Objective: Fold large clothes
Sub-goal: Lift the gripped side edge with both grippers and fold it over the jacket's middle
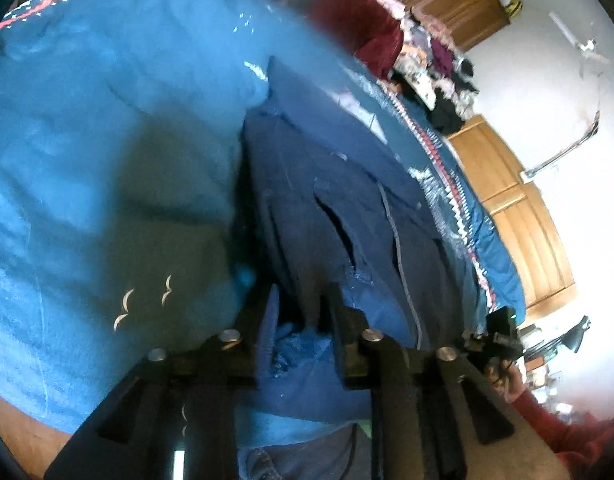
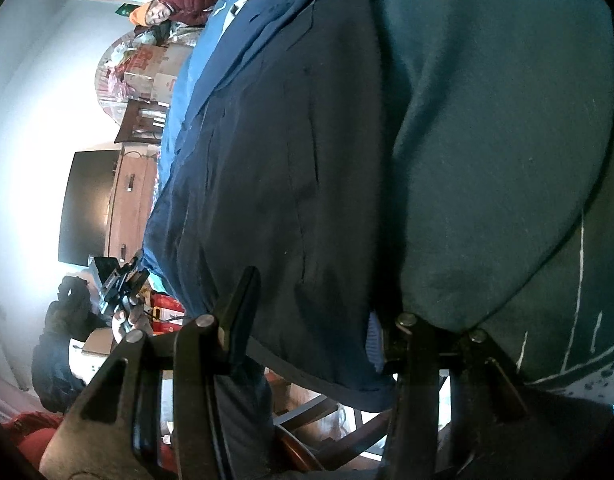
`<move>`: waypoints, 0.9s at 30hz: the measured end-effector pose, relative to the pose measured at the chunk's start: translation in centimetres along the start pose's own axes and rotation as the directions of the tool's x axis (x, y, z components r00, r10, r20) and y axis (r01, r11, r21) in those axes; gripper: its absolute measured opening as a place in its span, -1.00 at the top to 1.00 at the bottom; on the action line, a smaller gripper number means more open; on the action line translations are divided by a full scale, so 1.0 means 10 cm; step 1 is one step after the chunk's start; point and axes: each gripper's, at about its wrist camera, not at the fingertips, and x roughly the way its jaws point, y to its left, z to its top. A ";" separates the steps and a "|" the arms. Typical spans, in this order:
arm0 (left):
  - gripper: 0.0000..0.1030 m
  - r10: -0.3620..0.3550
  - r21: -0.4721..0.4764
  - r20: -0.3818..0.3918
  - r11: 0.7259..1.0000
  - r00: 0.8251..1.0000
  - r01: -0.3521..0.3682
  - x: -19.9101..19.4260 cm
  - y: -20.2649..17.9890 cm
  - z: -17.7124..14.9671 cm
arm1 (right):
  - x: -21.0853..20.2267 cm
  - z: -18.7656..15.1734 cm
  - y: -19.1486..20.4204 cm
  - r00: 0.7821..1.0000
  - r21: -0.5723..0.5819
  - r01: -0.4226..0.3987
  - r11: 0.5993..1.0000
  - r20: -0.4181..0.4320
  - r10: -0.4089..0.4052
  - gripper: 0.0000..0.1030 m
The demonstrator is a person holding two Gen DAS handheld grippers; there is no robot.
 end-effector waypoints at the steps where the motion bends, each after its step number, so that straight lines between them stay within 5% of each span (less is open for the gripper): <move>1: 0.36 0.001 0.012 0.015 1.000 1.000 -0.001 -0.04 -0.02 -0.01 | 0.00 0.00 0.01 1.000 -0.002 0.002 1.000 -0.003 -0.002 0.09; 6: -0.17 0.046 0.069 0.098 0.996 0.994 -0.053 -0.30 -0.03 -0.08 | 0.03 0.03 0.01 1.000 -0.004 0.005 1.000 -0.012 -0.005 0.08; 13: -0.17 0.090 0.165 -0.016 0.982 0.996 -0.086 -0.02 -0.05 -0.26 | 0.05 0.04 0.05 1.000 -0.005 0.015 1.000 -0.022 -0.015 0.06; 16: 0.41 0.145 0.128 -0.103 0.983 0.984 -0.132 0.20 0.08 -0.32 | 0.06 0.04 0.07 0.999 -0.015 0.027 1.000 -0.021 -0.027 0.06; 20: 0.73 0.115 0.026 -0.167 0.993 0.979 -0.112 0.10 0.16 -0.41 | 0.02 0.00 0.10 0.998 -0.038 0.066 0.997 -0.007 -0.066 0.65; 27: 0.82 0.018 -0.122 -0.109 0.992 0.994 -0.031 -0.38 0.35 -0.65 | 0.02 0.00 0.05 0.998 -0.031 0.057 0.998 -0.019 -0.058 0.64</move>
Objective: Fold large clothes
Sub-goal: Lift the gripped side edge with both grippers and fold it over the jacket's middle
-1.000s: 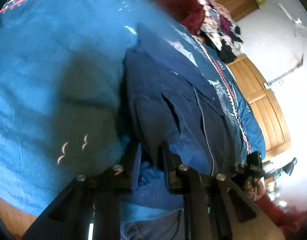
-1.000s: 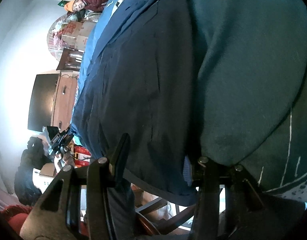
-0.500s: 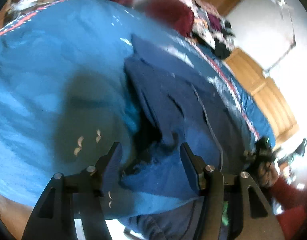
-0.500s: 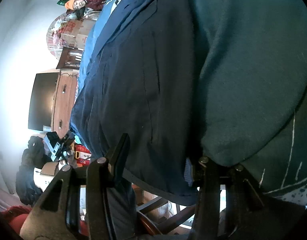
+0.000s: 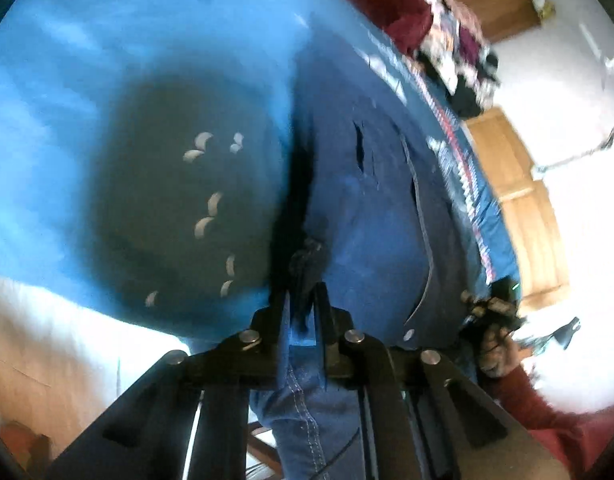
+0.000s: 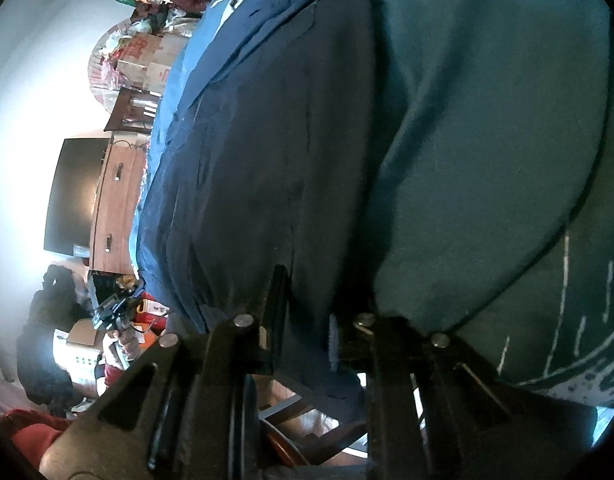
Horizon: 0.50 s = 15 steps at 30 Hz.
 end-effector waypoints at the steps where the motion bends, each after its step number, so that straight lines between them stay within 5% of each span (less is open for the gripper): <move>1: 0.82 0.006 -0.004 0.028 1.000 1.000 -0.006 -0.08 0.02 -0.01 | 0.02 0.00 -0.01 1.000 0.008 -0.003 1.000 -0.004 0.003 0.59; 5: 0.77 -0.051 0.014 0.132 0.999 0.990 0.050 -0.31 -0.06 0.09 | 0.05 0.02 -0.05 0.999 0.037 -0.039 0.999 -0.002 0.039 0.41; 9: 0.17 -0.028 0.038 0.197 0.999 0.980 0.021 -0.35 -0.13 0.31 | 0.07 0.00 -0.02 0.999 0.030 -0.052 0.998 0.000 0.052 0.21; 15: 0.10 0.013 0.072 0.104 0.997 0.995 -0.020 0.06 -0.12 0.69 | 0.09 0.02 0.02 0.999 0.013 -0.049 0.999 -0.014 0.049 0.10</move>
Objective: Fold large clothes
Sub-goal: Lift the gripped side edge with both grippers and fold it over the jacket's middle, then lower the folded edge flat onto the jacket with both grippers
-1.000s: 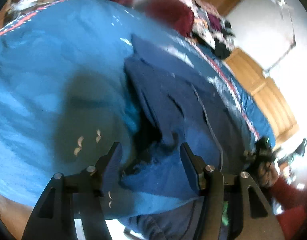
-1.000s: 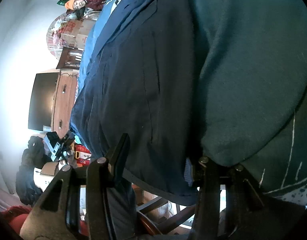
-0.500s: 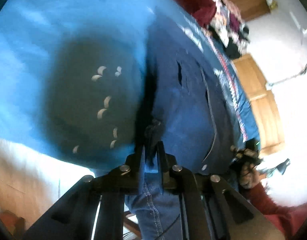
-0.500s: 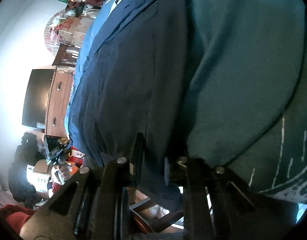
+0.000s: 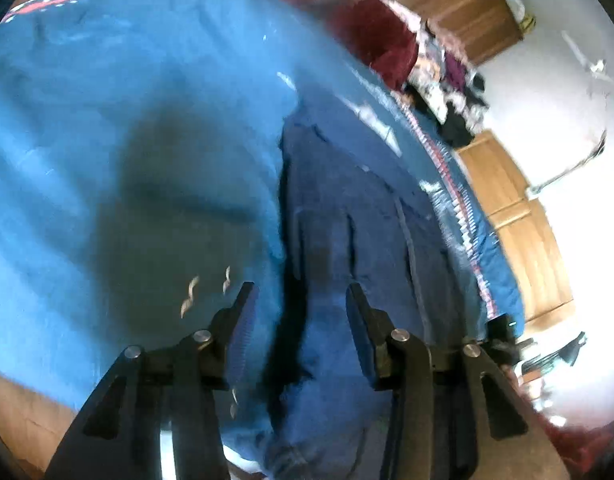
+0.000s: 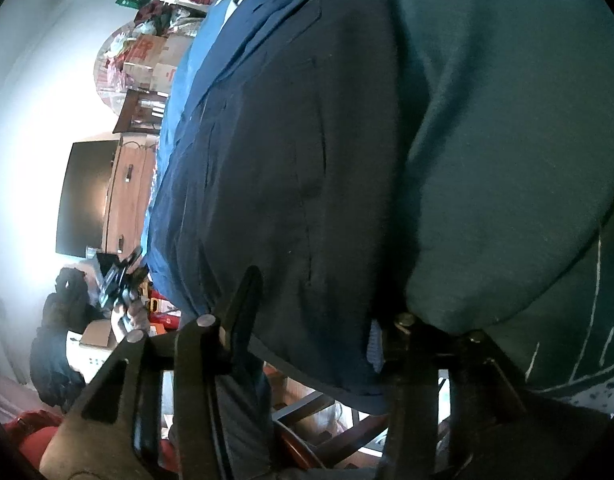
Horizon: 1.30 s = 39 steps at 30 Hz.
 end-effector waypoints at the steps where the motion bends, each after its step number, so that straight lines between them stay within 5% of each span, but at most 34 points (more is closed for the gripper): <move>1: 0.10 0.000 0.006 -0.011 1.000 1.000 0.000 0.06 0.01 0.04 | 0.00 0.00 -0.01 1.000 0.000 0.000 1.000 -0.002 0.000 0.10; 9: 0.14 -0.002 0.073 -0.084 0.997 0.996 0.008 0.44 -0.04 0.10 | 0.01 0.01 -0.03 1.000 0.003 0.001 1.000 -0.006 -0.001 0.09; 10: 0.24 -0.017 0.090 -0.102 0.996 0.995 0.026 0.46 -0.08 0.07 | 0.01 0.00 -0.03 1.000 0.003 0.002 1.000 -0.007 -0.002 0.09; 12: 0.79 -0.048 0.125 -0.139 0.990 0.989 0.066 0.51 -0.18 0.02 | 0.00 0.00 -0.01 1.000 -0.001 0.007 1.000 -0.009 -0.007 0.09; 17: 0.57 0.029 0.152 -0.133 0.988 0.991 -0.009 0.63 -0.19 0.02 | 0.02 0.00 0.02 1.000 -0.015 0.028 1.000 -0.010 -0.028 0.09; 21: 0.61 -0.015 0.114 -0.120 0.993 0.993 0.029 0.63 -0.10 -0.05 | 0.01 -0.10 0.09 0.998 -0.052 0.068 0.996 0.018 -0.067 0.03; 23: 0.98 -0.038 0.088 -0.135 0.995 0.990 0.051 0.62 -0.14 -0.06 | -0.01 -0.13 0.18 0.994 -0.069 0.108 0.992 0.017 -0.107 0.82; 26: 0.98 -0.110 0.034 -0.091 0.993 0.990 0.114 0.48 -0.31 -0.01 | -0.32 -0.08 0.39 0.991 -0.046 -0.080 0.996 0.107 0.084 0.86; 31: 0.98 -0.292 -0.068 0.032 0.954 0.956 0.293 0.21 -0.56 0.39 | -0.78 0.20 0.71 0.920 -0.025 -0.317 0.948 0.236 0.314 0.87; 35: 0.98 -0.378 -0.135 0.076 0.913 0.923 0.385 0.30 -0.73 0.91 | -0.89 0.65 0.79 0.884 -0.014 -0.393 0.919 0.270 0.382 0.87; 39: 0.96 -0.398 -0.247 0.088 0.879 0.913 0.407 0.64 -0.73 1.52 | -0.85 1.37 0.69 0.871 0.041 -0.415 0.909 0.308 0.384 0.86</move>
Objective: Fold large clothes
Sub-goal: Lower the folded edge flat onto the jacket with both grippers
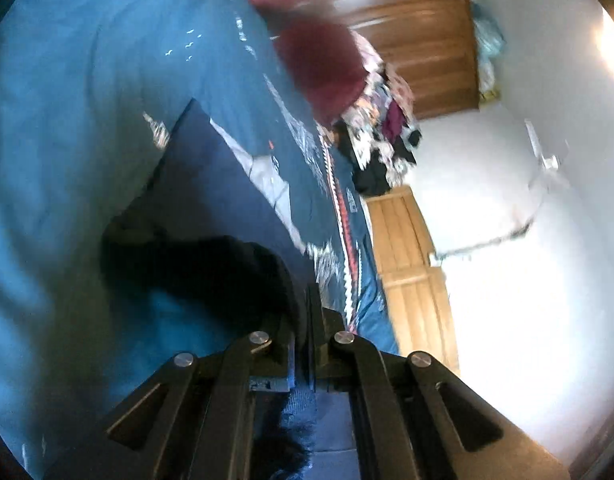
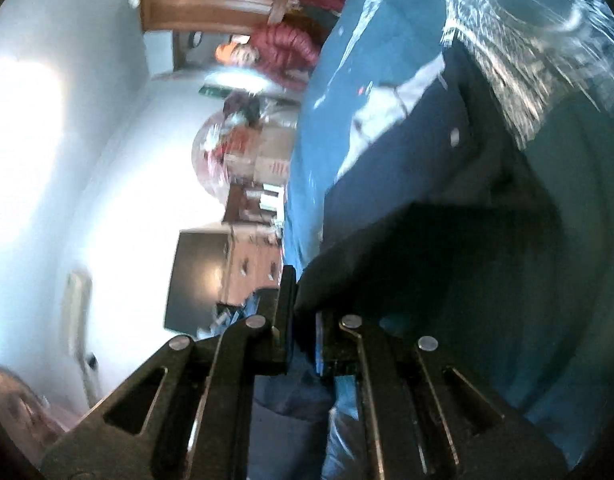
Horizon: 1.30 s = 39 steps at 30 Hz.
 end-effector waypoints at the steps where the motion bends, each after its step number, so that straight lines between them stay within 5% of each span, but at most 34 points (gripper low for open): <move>1: 0.96 0.002 -0.021 0.001 1.000 1.000 -0.002 0.12 0.02 0.16 | 0.07 0.18 -0.07 1.000 0.018 0.003 1.000 0.010 -0.003 0.84; 5: 0.60 0.054 -0.107 0.006 0.993 0.999 -0.053 0.72 0.19 0.83 | 0.44 0.91 -0.48 0.997 0.076 0.080 0.994 0.016 -0.082 0.66; 7: 0.47 0.169 -0.114 0.038 0.980 0.985 -0.164 1.01 0.35 1.16 | 0.61 1.16 -0.72 0.985 0.107 0.174 0.979 -0.018 -0.173 0.46; 11: 0.46 0.292 -0.127 0.035 0.950 0.956 -0.286 1.39 0.66 1.38 | 0.71 1.40 -0.98 0.960 0.103 0.280 0.954 -0.019 -0.280 -0.05; 14: 0.46 0.356 -0.041 0.016 0.934 0.934 -0.355 1.53 0.69 1.32 | 0.73 1.43 -0.98 0.946 0.038 0.324 0.945 -0.003 -0.324 -0.24; 19: 0.46 0.496 0.171 0.035 0.853 0.868 -0.494 1.62 0.51 1.13 | 0.96 1.25 -0.88 0.882 -0.147 0.466 0.873 -0.003 -0.471 -0.24; 23: 0.32 0.516 0.288 0.067 0.810 0.854 -0.512 1.54 0.39 0.93 | 1.18 1.15 -0.81 0.831 -0.288 0.535 0.794 0.008 -0.556 -0.23; 28: 0.17 0.567 0.294 0.048 0.779 0.822 -0.554 1.57 0.57 0.84 | 1.14 1.15 -0.79 0.843 -0.300 0.522 0.798 0.038 -0.537 -0.19; 32: 0.17 0.552 0.374 0.067 0.759 0.831 -0.533 1.66 0.41 0.76 | 0.98 1.25 -0.69 0.846 -0.337 0.529 0.779 0.130 -0.518 -0.16; 36: 0.07 0.544 0.408 0.131 0.732 0.829 -0.545 1.73 0.25 0.86 | 0.95 1.48 -0.68 0.793 -0.350 0.608 0.713 0.221 -0.568 -0.17; 39: -0.11 0.568 0.413 0.233 0.677 0.790 -0.609 1.68 0.18 1.04 | 1.09 1.61 -0.73 0.765 -0.374 0.639 0.672 0.216 -0.607 -0.26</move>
